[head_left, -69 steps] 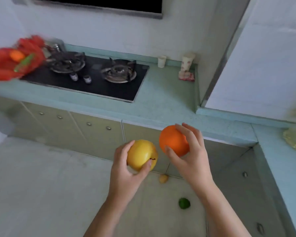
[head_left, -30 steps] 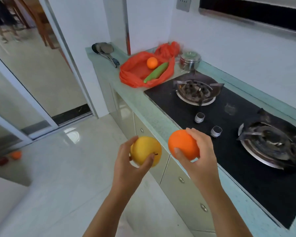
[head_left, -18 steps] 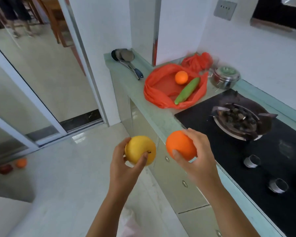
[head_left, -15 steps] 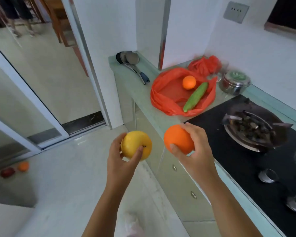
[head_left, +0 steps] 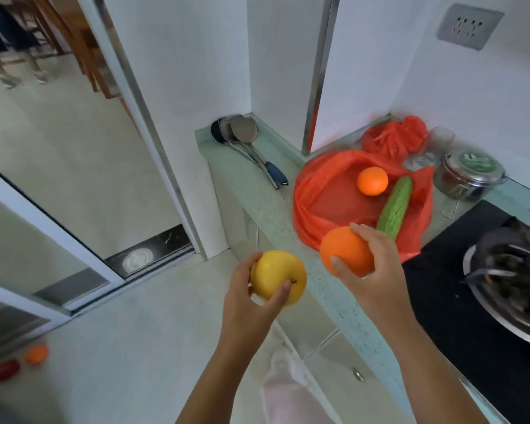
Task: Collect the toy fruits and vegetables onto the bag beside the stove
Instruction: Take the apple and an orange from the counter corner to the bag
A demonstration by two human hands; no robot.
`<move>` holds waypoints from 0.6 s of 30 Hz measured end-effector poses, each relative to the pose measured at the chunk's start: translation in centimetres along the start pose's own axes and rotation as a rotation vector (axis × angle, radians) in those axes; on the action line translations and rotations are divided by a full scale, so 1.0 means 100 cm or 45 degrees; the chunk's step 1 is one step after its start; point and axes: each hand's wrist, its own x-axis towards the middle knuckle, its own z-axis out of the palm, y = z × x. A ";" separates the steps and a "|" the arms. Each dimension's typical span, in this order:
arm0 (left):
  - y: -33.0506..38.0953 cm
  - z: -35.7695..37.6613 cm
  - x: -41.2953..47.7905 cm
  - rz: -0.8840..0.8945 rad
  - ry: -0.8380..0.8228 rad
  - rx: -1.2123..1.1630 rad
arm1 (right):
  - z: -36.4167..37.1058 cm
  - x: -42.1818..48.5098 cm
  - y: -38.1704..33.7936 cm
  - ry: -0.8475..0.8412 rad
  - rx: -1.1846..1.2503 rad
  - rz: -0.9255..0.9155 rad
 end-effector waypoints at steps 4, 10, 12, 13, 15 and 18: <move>-0.004 0.010 0.059 0.058 -0.063 0.086 | 0.022 0.052 0.023 0.038 -0.019 0.066; 0.004 0.056 0.171 0.176 -0.270 0.199 | 0.027 0.137 0.069 0.161 -0.063 0.260; 0.007 0.075 0.203 0.217 -0.359 0.246 | 0.026 0.156 0.084 0.205 -0.072 0.305; 0.007 0.085 0.217 0.232 -0.392 0.266 | 0.027 0.165 0.091 0.221 -0.086 0.313; 0.004 0.106 0.241 0.244 -0.450 0.287 | 0.028 0.179 0.106 0.238 -0.126 0.348; -0.003 0.134 0.264 0.266 -0.538 0.311 | 0.028 0.193 0.123 0.260 -0.155 0.431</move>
